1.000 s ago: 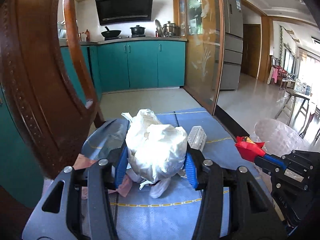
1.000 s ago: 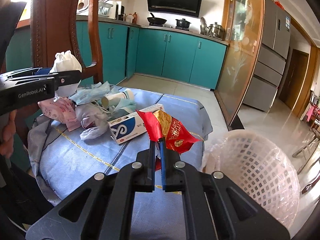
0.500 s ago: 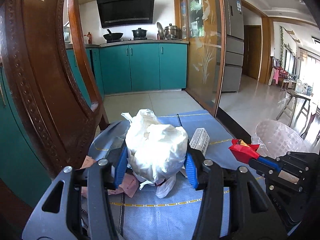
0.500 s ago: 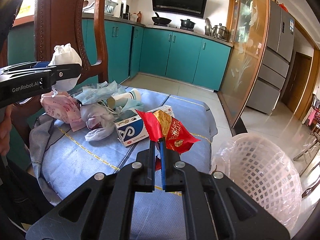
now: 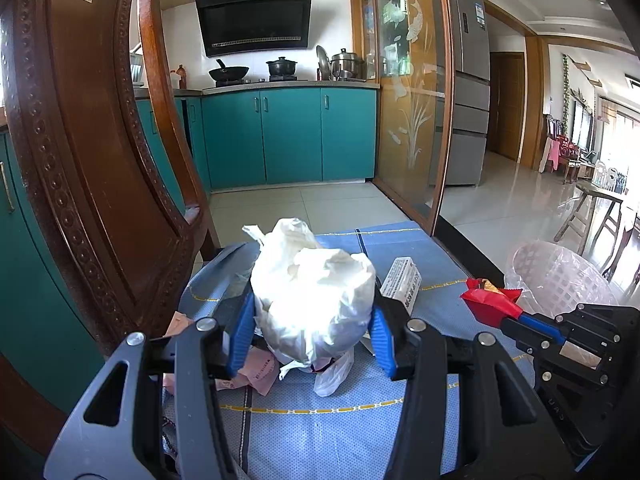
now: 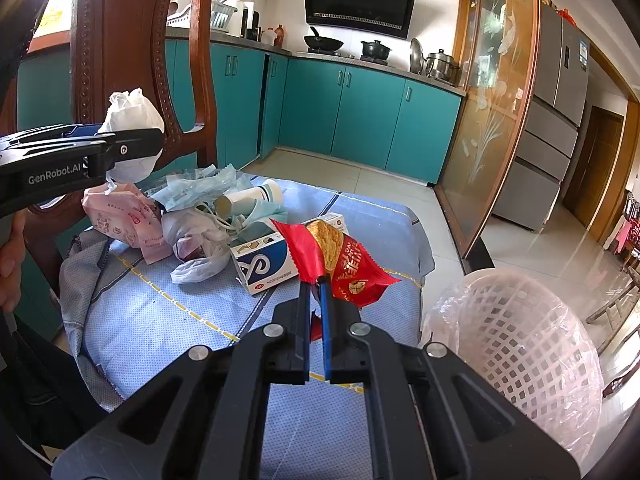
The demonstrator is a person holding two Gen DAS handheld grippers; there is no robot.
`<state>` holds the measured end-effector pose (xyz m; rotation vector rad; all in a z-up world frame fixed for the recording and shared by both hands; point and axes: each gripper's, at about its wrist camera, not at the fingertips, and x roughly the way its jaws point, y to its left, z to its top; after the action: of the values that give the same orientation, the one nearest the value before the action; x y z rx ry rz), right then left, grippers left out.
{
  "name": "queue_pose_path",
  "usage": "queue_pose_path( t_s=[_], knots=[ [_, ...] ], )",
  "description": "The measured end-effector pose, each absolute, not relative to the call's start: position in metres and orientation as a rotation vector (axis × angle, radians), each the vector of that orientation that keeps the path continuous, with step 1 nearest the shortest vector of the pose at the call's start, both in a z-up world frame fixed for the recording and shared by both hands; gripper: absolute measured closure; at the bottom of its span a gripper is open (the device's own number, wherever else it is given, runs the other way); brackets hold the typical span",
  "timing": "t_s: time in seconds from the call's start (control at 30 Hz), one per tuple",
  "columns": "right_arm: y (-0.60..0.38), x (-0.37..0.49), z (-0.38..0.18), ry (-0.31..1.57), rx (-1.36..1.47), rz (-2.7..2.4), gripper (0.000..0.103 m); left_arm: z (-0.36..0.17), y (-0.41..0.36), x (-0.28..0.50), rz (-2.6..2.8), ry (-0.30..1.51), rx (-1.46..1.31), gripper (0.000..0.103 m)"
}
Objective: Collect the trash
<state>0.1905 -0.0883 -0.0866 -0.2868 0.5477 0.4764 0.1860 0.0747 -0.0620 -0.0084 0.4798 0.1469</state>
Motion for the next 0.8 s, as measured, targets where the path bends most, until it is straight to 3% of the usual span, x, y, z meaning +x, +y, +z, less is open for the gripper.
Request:
queue_pose_path(
  t_s=[0.8],
  knots=[
    [-0.0913,0.1887,-0.0821,0.532,-0.286,0.474,0.098,-0.0608,0.0779,0.1842,0.155,0.472,-0.011,0.053]
  ],
)
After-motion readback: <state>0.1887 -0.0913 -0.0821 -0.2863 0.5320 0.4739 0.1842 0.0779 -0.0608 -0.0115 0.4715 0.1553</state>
